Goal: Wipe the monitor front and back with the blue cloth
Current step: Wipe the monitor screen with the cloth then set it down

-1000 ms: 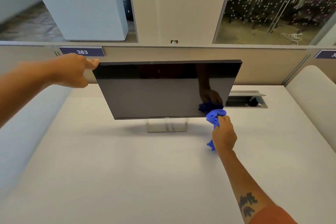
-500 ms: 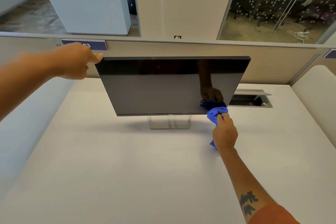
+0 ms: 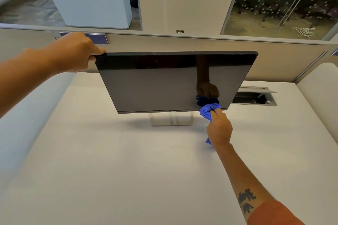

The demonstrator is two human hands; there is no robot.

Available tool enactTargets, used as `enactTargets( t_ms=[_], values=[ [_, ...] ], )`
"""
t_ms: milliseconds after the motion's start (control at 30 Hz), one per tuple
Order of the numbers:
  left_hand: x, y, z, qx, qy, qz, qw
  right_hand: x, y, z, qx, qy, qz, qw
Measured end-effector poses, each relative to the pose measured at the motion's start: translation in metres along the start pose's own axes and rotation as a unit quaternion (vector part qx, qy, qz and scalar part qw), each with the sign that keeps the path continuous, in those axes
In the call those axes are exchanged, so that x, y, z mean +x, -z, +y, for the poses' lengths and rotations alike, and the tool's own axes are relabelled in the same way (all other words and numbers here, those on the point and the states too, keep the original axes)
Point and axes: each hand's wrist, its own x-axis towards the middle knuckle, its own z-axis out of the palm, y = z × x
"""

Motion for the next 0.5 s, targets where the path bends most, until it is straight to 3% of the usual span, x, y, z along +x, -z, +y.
enactTargets(
  t_ms=[500],
  values=[
    [0.005,0.005,-0.003,0.006,-0.017,-0.033,0.999,-0.025,-0.026,-0.084,-0.043,0.168,-0.049,0.984]
  ],
)
